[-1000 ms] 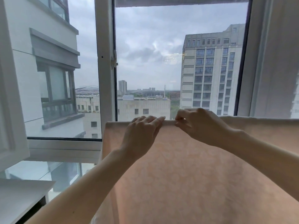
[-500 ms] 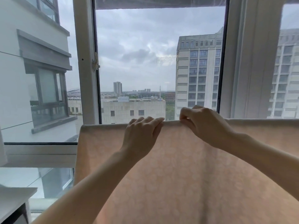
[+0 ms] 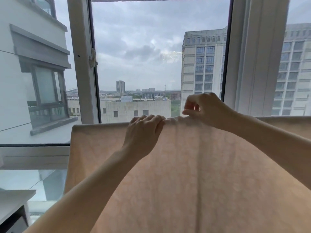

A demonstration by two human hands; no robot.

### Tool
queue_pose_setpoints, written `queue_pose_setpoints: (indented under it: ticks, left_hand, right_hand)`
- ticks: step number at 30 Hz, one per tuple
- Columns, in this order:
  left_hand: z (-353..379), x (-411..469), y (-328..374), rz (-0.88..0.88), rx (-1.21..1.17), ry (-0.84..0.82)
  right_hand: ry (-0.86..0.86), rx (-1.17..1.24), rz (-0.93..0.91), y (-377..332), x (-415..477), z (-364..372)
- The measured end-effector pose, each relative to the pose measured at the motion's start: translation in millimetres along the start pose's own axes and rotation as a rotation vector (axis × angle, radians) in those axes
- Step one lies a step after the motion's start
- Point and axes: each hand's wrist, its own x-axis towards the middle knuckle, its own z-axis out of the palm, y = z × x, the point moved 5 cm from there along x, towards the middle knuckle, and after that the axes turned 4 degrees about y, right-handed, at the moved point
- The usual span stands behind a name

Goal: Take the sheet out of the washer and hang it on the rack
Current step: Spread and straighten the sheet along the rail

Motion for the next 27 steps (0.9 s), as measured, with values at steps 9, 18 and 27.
queue_pose_setpoints:
  ticks: [9, 18, 27]
  left_hand:
    - [-1, 1, 2, 0.021, 0.008, -0.002]
    - [0, 3, 13, 0.048, 0.070, 0.003]
    - [5, 4, 20, 0.103, 0.087, -0.002]
  right_hand:
    - [0.005, 0.014, 0.059, 25, -45, -15]
    - [0.116, -0.218, 0.044, 23, -54, -14]
    - [0.191, -0.201, 0.079, 39, -44, -25]
